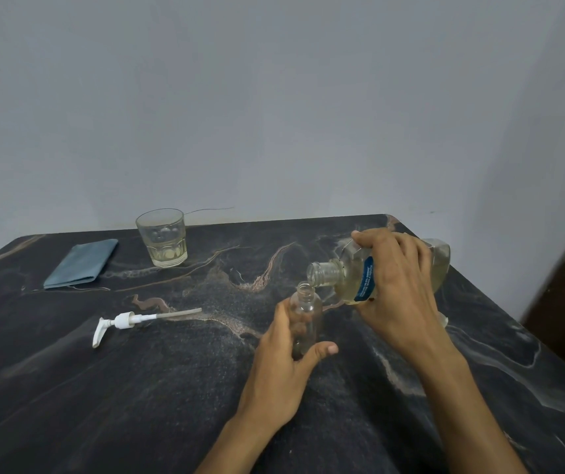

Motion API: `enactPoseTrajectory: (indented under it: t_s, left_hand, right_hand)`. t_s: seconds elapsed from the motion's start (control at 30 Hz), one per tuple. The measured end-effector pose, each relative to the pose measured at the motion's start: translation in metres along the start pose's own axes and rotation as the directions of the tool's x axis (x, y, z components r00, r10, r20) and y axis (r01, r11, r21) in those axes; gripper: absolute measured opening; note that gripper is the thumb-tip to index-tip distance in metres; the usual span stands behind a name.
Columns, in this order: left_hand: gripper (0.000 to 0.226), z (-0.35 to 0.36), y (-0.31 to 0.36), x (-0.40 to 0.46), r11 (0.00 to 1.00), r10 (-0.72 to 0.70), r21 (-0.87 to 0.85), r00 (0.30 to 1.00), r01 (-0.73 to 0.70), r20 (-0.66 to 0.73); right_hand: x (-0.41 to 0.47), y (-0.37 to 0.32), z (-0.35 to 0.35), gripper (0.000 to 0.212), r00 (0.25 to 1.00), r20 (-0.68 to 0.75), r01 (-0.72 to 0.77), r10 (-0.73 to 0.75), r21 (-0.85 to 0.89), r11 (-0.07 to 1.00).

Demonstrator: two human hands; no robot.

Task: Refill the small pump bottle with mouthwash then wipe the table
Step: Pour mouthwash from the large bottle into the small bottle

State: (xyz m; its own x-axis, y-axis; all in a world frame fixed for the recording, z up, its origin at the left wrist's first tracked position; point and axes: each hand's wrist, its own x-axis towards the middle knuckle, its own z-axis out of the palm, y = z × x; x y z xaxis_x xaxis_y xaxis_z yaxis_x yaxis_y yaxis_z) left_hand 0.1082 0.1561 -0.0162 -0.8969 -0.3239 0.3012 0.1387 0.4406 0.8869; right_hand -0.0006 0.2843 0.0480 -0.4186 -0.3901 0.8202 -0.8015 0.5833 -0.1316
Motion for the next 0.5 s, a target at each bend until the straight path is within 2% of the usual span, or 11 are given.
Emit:
enactPoseTrajectory:
  t_s: [0.5]
  left_hand:
    - [0.054, -0.0003, -0.0007, -0.0005, 1.0, 0.003, 0.001, 1.0, -0.003, 0.002]
  right_hand:
    - [0.0011, -0.0007, -0.0025, 0.092, 1.0, -0.016, 0.026, -0.026, -0.009, 1.0]
